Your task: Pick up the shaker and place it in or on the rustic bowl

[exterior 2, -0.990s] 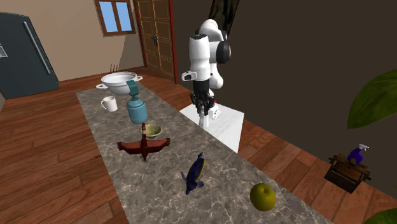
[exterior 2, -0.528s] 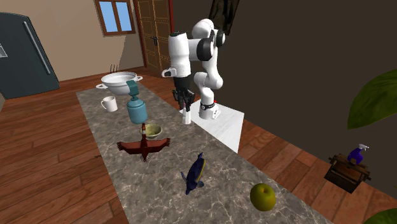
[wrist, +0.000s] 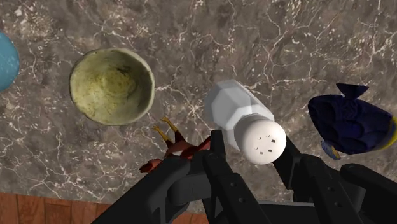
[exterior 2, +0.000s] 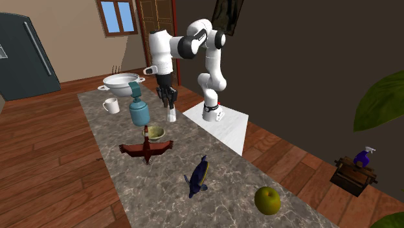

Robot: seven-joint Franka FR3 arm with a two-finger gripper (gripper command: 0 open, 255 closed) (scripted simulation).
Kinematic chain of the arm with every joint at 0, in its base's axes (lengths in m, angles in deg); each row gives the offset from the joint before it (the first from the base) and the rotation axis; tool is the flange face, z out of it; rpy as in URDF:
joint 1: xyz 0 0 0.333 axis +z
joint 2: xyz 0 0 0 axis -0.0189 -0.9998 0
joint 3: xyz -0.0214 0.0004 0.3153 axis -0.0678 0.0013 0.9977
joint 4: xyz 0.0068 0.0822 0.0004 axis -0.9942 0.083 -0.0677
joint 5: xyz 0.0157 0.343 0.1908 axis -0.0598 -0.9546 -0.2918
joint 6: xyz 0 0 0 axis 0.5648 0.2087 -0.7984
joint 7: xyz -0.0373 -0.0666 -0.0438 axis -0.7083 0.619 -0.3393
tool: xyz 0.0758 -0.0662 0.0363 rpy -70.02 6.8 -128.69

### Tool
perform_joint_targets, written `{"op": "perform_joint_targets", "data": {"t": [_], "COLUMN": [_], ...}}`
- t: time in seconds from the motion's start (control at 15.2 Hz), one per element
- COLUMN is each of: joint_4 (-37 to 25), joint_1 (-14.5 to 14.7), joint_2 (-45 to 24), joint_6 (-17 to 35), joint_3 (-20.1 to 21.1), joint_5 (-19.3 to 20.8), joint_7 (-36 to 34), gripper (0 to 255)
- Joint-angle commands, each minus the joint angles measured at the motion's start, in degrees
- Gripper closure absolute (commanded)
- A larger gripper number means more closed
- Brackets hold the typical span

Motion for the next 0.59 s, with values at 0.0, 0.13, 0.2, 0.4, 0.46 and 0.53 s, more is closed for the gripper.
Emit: {"op": "perform_joint_targets", "data": {"t": [0.0,0.13,0.2,0.4,0.46,0.53], "joint_4": [-1.63,-3.66,-4.79,-8.67,-10.13,-11.68], "joint_1": [-1.25,-2.43,-3.03,-4.81,-5.39,-5.99], "joint_2": [-1.17,-2.59,-3.38,-6.08,-7.09,-8.16], "joint_6": [-0.76,-1.68,-2.18,-3.78,-4.37,-4.99], "joint_3": [-1.37,-2.62,-3.21,-4.93,-5.47,-5.99], "joint_5": [0.15,0.30,0.38,0.59,0.64,0.69], "joint_7": [2.58,4.90,6.03,9.34,10.41,11.46], "gripper": [255,255,255,255,255,255]}}
